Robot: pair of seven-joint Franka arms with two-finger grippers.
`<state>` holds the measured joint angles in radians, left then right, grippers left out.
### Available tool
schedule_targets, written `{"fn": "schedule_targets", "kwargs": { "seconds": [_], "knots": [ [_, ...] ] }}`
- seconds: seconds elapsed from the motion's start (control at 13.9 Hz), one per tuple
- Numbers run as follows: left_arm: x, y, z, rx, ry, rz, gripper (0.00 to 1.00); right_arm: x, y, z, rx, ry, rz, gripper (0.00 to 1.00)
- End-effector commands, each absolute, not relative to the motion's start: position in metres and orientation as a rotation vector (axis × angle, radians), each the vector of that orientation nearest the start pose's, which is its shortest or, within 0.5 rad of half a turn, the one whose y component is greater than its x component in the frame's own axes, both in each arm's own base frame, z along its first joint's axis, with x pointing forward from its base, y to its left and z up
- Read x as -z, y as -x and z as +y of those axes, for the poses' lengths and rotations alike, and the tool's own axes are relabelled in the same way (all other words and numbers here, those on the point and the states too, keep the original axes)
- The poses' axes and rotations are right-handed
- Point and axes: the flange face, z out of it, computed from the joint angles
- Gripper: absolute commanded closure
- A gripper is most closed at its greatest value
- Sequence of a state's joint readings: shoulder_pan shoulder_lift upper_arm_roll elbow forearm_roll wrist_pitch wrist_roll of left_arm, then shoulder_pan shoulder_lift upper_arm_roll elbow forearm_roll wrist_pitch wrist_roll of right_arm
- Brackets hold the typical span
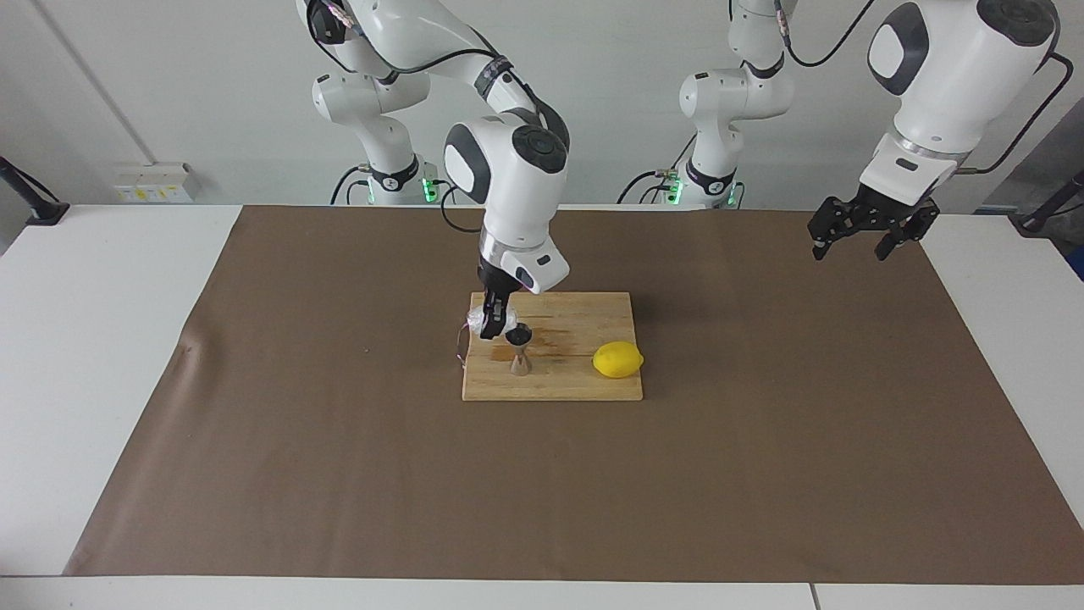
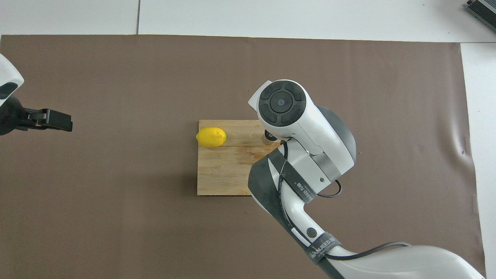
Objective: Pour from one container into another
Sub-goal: 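Tilt the white cup with the right gripper over the steel cup, then carry the white cup back beside the board with the right gripper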
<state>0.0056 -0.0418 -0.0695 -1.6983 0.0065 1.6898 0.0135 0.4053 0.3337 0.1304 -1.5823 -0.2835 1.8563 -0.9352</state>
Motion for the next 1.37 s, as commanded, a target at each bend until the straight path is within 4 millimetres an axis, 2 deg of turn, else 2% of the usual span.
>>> {"fn": "schedule_targets", "kwargs": {
  "seconds": [0.0, 0.43, 0.72, 1.01, 1.29],
  "knots": [
    [-0.598, -0.541, -0.033, 0.043, 3.141, 0.117, 0.00, -0.455, -0.578, 0.301, -0.111, 2.348, -2.331, 1.00],
    [-0.598, -0.541, -0.033, 0.043, 3.141, 0.117, 0.00, -0.459, -0.580, 0.292, -0.079, 2.281, -2.303, 1.00],
    [-0.598, -0.541, -0.033, 0.043, 3.141, 0.117, 0.00, -0.455, -0.589, 0.265, -0.021, 2.234, -2.252, 1.00],
    [-0.598, -0.541, -0.033, 0.043, 3.141, 0.117, 0.00, -0.442, -0.601, 0.230, 0.064, 2.176, -2.248, 1.00],
    [-0.598, -0.541, -0.033, 0.043, 3.141, 0.119, 0.00, -0.405, -0.599, 0.163, 0.178, 2.124, -2.174, 1.00]
  ]
}}
